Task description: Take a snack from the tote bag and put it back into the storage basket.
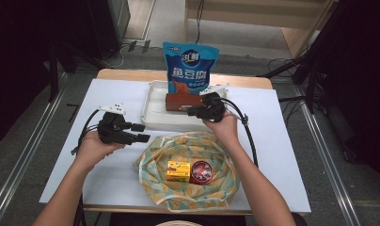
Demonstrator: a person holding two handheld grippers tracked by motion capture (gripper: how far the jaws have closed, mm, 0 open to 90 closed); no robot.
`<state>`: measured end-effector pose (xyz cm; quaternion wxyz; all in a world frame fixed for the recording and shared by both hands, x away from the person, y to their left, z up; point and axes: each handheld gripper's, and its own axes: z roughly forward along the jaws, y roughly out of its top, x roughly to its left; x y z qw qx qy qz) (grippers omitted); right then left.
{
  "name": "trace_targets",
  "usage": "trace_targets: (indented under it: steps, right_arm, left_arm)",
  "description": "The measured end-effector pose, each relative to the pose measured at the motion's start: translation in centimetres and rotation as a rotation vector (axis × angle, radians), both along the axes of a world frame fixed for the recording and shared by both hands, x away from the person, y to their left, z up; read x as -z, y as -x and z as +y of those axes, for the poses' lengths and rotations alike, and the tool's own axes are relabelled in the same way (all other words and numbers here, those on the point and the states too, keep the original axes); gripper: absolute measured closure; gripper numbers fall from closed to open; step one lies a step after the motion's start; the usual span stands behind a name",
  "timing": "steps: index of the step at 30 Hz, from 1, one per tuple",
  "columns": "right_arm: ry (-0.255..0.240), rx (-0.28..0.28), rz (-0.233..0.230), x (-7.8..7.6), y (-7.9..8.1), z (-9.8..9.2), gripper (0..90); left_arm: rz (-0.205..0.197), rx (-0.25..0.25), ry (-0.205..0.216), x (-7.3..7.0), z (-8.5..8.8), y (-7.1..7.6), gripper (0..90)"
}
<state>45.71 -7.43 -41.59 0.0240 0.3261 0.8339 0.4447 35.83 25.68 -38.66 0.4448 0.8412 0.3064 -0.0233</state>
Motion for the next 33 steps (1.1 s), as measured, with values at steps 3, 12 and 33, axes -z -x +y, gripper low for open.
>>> trace_targets:
  steps: [3, 12, 33]
  right_arm:
    - [-0.005, -0.003, 0.003, -0.1, 0.3, -0.3, 80.6]
    - [-0.033, -0.010, -0.019, -0.7, 2.4, -1.6, 72.2]
    - [-0.051, -0.014, -0.049, -1.0, 5.5, -3.7, 57.3]
  left_arm:
    - [-0.006, 0.009, -0.003, -0.1, -0.3, 0.1, 42.6]
    - [-0.010, 0.047, -0.010, -0.6, -1.3, 0.2, 42.5]
    - [-0.017, 0.092, -0.014, -1.0, -2.6, 0.4, 41.9]
